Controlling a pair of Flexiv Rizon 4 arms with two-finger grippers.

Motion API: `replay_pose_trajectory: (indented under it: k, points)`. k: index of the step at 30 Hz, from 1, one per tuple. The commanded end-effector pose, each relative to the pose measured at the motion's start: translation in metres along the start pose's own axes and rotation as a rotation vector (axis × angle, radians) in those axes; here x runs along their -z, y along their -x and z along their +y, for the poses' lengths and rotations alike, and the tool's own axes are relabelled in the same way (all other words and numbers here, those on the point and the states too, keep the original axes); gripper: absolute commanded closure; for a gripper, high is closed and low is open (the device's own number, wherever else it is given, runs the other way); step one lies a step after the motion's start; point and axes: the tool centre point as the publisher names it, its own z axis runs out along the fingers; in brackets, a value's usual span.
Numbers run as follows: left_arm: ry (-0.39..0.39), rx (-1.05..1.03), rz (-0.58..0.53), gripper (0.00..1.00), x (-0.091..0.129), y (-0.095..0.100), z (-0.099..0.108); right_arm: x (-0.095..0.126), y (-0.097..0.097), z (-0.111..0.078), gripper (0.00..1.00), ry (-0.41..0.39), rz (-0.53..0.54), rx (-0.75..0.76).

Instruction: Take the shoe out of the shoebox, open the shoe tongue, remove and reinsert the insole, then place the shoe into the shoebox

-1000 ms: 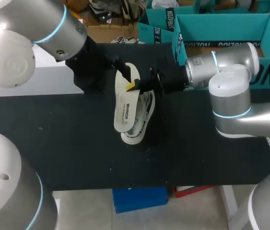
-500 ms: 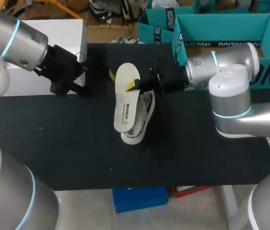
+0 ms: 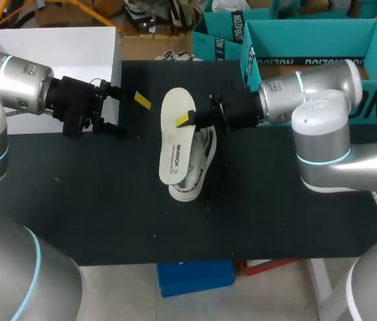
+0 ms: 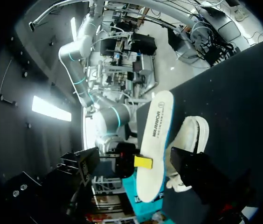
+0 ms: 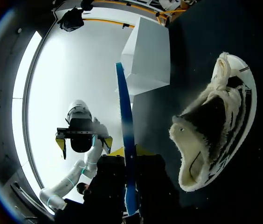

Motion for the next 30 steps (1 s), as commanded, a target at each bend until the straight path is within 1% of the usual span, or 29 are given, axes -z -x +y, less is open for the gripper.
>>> replay_pose_trajectory:
  k: [1, 3, 6, 7, 11, 15, 18, 22, 26, 30]
  points:
    - [0.058, -0.018, -0.039, 0.00, -0.003, -0.021, -0.009, -0.002, 0.001, 0.000, 1.00, 0.003, 0.000, 0.001]
    - [0.103, -0.029, -0.071, 0.00, -0.001, -0.032, -0.012, -0.002, 0.001, 0.000, 1.00, 0.003, 0.000, 0.001]
    - [0.163, -0.035, -0.124, 0.00, 0.002, -0.046, -0.011, -0.002, 0.001, 0.000, 1.00, 0.003, 0.000, 0.001]
    - [0.170, -0.012, -0.168, 0.00, 0.004, -0.049, -0.010, -0.002, 0.001, 0.000, 1.00, 0.003, 0.000, 0.001]
    - [0.216, -0.016, -0.266, 0.00, 0.005, -0.055, -0.009, -0.002, 0.001, 0.000, 1.00, 0.003, 0.000, 0.001]
    - [0.252, -0.041, -0.334, 0.00, 0.004, -0.057, -0.006, -0.002, 0.001, 0.000, 1.00, 0.003, 0.000, 0.001]
    - [0.273, -0.058, -0.357, 0.00, 0.002, -0.053, -0.006, -0.002, 0.001, 0.000, 1.00, 0.003, 0.000, 0.001]
    - [0.272, -0.064, -0.358, 0.00, -0.003, -0.051, -0.003, -0.002, 0.001, 0.000, 1.00, 0.003, 0.000, 0.001]
    - [0.284, -0.060, -0.335, 0.00, -0.012, -0.054, 0.005, -0.002, 0.001, 0.000, 1.00, 0.003, 0.000, 0.001]
    - [0.302, -0.059, -0.346, 0.00, -0.018, -0.053, 0.012, -0.002, 0.001, 0.000, 1.00, 0.003, 0.000, 0.001]
